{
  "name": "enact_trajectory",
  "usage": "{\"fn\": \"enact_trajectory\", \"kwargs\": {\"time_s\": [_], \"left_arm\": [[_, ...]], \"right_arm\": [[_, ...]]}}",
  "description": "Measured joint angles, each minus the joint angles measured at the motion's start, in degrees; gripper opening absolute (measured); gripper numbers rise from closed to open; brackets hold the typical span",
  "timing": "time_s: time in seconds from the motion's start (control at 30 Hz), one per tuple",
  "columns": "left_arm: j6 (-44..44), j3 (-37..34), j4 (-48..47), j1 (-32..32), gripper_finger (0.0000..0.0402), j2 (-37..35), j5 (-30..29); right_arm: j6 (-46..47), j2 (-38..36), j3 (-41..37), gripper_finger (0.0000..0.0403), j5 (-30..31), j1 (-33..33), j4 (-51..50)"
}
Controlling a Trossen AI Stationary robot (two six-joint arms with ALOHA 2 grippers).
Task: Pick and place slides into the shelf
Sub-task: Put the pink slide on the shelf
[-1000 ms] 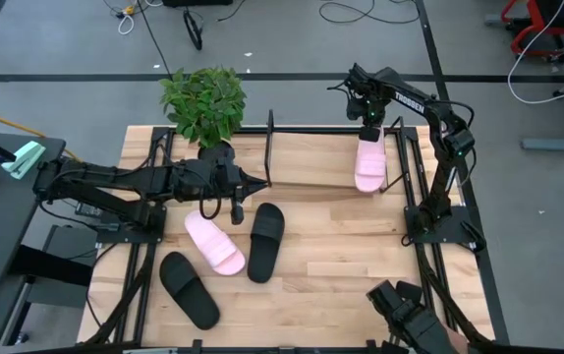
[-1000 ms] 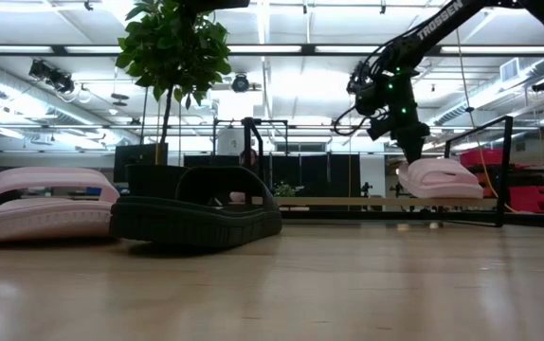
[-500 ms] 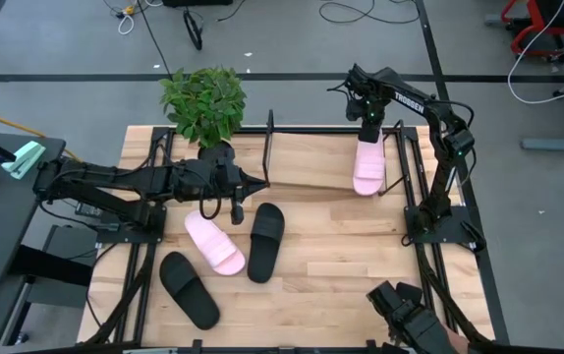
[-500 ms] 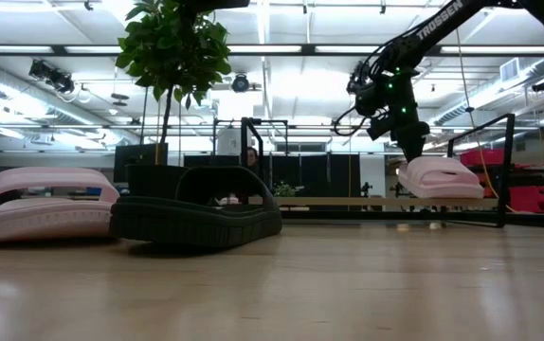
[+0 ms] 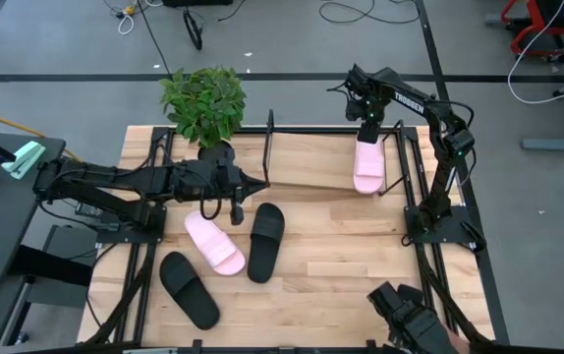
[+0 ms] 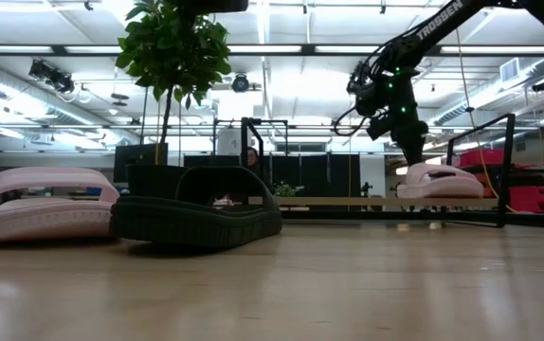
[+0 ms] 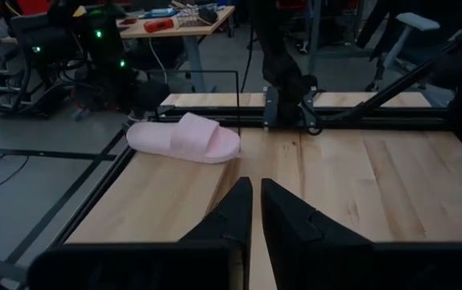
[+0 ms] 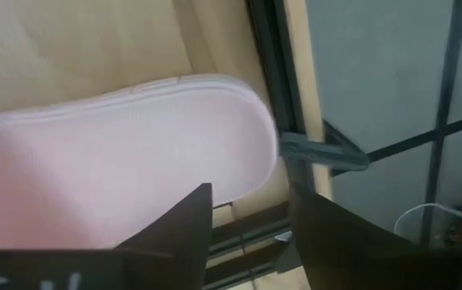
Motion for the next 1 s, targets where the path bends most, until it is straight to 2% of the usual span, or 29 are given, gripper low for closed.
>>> {"fn": "enact_trajectory", "kwargs": {"time_s": [0.17,0.47,0.6,0.87,1.0], "left_arm": [[0.0,0.0,-1.0,0.0,0.0028,0.0,0.0],[0.4,0.0,-1.9,0.0,0.0040,0.0,0.0],[0.0,0.0,-3.5,0.0,0.0039,0.0,0.0],[0.0,0.0,-6.3,0.1,0.0037,0.0,0.0],[-0.3,0.0,-8.1,0.9,0.0046,0.0,0.1]], "right_arm": [[2.1,0.0,0.0,0.0161,-8.7,0.0,-8.5],[5.5,-0.2,0.0,0.0138,-10.0,1.7,-13.0],[6.1,-0.4,0.0,0.0137,-12.5,3.5,-15.7],[10.6,-4.8,0.0,0.0134,-13.4,11.3,-15.6],[16.5,-9.2,0.0,0.0130,-17.2,17.8,-15.6]]}}
